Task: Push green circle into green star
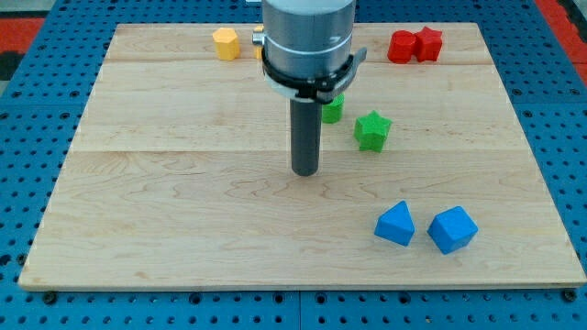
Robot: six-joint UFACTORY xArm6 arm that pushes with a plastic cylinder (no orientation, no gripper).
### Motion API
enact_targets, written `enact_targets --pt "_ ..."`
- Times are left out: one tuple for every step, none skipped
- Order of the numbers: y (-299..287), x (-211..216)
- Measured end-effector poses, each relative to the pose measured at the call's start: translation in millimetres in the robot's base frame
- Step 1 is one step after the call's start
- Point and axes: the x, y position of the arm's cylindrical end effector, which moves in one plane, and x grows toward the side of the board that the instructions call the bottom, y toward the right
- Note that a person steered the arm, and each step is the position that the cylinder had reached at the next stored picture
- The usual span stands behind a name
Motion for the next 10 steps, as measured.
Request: enact_targets --pt "2.6 -22.9" --pt "51.9 -40.5" --pt "126.8 -42.3" --pt "151.7 -42.3" --pt "122.1 -36.8" --pt "51.1 -27.3" --pt "-21.8 -36.8" --pt "-67.6 -54.9" --pt "-89.4 -77.1" --pt "-93.7 -103.6"
